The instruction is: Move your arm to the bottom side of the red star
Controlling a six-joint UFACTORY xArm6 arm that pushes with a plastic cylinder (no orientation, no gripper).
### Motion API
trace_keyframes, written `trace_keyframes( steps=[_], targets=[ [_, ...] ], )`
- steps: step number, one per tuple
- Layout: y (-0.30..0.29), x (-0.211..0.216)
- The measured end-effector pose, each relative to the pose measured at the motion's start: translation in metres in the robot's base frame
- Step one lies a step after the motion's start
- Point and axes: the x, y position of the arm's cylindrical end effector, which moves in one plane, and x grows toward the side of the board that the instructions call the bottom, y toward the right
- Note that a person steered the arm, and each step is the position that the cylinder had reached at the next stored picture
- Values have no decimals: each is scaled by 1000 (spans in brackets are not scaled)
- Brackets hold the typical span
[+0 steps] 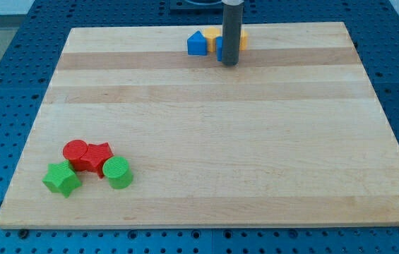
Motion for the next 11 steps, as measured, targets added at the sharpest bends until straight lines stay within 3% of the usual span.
trace_keyframes(
  steps=[2, 4, 7, 8, 11],
  targets=[
    [18, 10],
    [11, 113],
    [-82, 272],
    [-124, 304],
    [-209, 309]
  ],
)
